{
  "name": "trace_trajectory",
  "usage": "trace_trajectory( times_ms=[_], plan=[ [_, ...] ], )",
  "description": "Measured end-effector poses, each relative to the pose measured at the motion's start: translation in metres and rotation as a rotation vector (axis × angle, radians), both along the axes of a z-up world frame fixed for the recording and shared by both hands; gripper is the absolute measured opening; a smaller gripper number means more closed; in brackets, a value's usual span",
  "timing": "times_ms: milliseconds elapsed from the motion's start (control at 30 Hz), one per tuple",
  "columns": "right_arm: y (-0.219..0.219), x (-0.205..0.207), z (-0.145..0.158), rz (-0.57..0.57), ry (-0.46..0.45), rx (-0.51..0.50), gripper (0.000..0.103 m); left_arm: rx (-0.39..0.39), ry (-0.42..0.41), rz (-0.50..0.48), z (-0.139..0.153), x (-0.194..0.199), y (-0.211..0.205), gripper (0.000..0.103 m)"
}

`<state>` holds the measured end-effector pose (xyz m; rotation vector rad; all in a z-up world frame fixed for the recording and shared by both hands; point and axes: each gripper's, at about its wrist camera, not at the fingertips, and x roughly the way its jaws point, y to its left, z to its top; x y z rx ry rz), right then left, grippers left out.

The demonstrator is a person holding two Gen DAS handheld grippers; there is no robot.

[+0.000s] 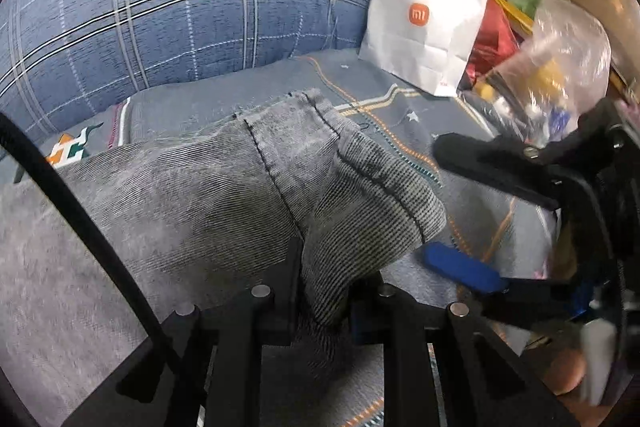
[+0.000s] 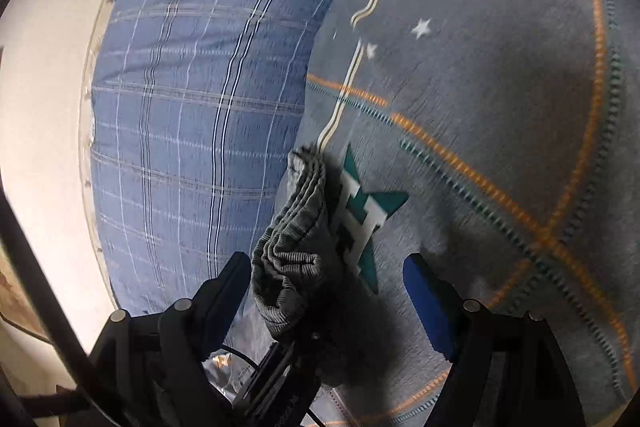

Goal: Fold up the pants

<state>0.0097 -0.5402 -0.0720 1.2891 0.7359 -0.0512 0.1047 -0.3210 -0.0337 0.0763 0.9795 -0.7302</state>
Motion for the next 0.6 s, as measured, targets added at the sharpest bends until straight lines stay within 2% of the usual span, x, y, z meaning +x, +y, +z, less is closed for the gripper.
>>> trace_trajectory(
  times_ms=[100, 300, 600],
  plan=[
    [0.006, 0.006, 0.001, 0.042, -0.029, 0.011, 0.081, -0.025, 0.033, 0.021, 0.002, -0.005, 0.005, 0.019],
    [0.009, 0.009, -0.002, 0.061, -0.071, 0.078, 0.081, -0.016, 0.044, 0.017, 0.001, -0.006, 0.005, 0.019],
    [0.013, 0.015, -0.008, 0.082, -0.111, 0.164, 0.081, -0.081, 0.096, 0.045, 0.004, -0.001, 0.019, 0.019]
  ],
)
